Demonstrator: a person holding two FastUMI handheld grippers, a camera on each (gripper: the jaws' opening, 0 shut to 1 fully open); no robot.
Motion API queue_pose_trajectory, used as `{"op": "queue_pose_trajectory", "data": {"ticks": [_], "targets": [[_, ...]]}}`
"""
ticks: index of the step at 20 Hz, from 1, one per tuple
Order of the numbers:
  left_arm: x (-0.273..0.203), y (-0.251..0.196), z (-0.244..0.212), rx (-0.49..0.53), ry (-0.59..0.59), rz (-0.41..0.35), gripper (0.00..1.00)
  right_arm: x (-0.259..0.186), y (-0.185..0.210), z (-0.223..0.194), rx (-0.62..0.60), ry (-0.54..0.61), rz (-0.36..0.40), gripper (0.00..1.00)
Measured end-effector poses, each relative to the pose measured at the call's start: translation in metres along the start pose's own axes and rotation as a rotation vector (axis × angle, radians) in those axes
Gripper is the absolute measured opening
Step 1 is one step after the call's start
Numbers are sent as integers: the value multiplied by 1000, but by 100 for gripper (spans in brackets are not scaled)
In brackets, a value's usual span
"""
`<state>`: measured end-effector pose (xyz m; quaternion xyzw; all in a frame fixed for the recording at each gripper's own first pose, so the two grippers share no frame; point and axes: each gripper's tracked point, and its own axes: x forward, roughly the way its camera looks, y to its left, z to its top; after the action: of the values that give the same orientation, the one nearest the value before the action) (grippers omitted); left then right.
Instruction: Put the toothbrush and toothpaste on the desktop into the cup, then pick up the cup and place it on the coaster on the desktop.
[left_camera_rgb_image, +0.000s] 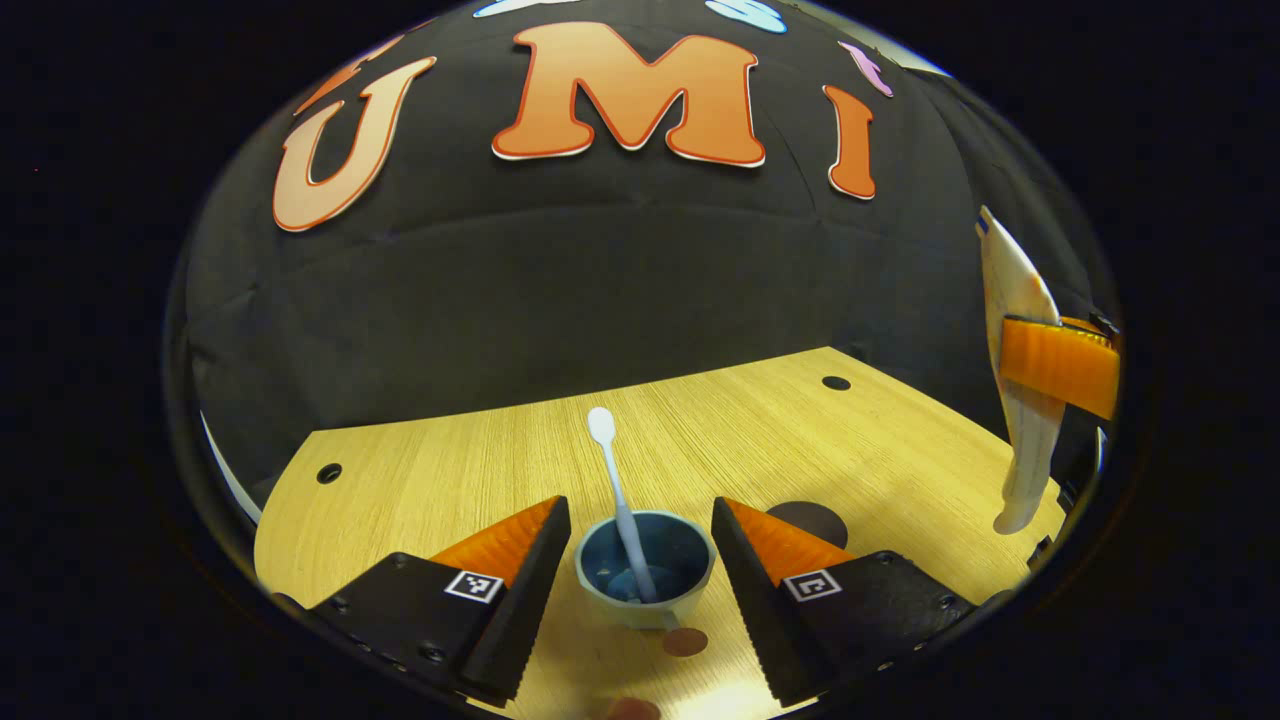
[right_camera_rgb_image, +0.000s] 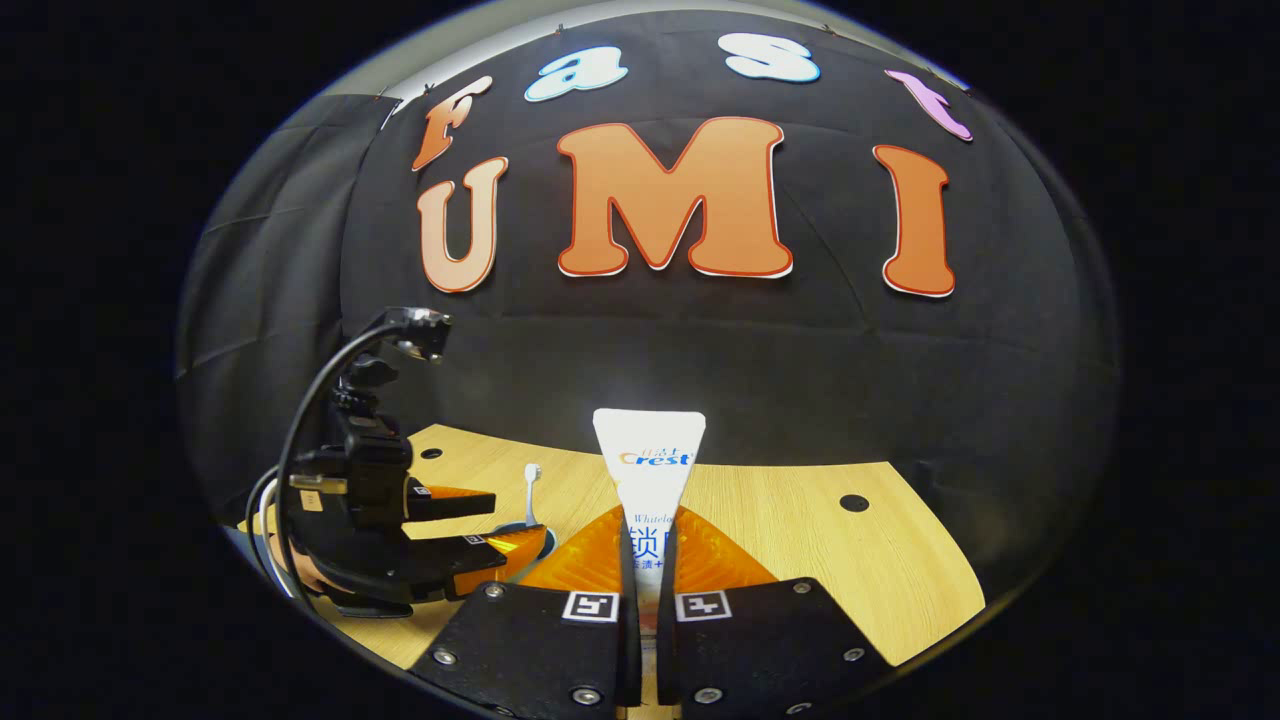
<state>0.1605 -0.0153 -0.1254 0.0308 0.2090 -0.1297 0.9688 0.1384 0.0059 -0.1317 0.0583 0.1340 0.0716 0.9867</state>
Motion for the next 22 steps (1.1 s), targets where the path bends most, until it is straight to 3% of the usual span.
{"op": "queue_pose_trajectory", "data": {"ticks": [4, 6, 14, 22], "targets": [[-24, 5, 9, 6, -38, 5, 86, 4, 11, 15, 0, -24, 8, 6], [-35, 14, 16, 0, -63, 7, 92, 4, 16, 19, -1, -36, 12, 6], [-75, 32, 39, -21, -158, 29, 96, 15, 50, 41, 14, -104, 53, 6], [-119, 56, 35, -66, -207, 36, 96, 48, 90, 42, 23, -158, 122, 6]]}}
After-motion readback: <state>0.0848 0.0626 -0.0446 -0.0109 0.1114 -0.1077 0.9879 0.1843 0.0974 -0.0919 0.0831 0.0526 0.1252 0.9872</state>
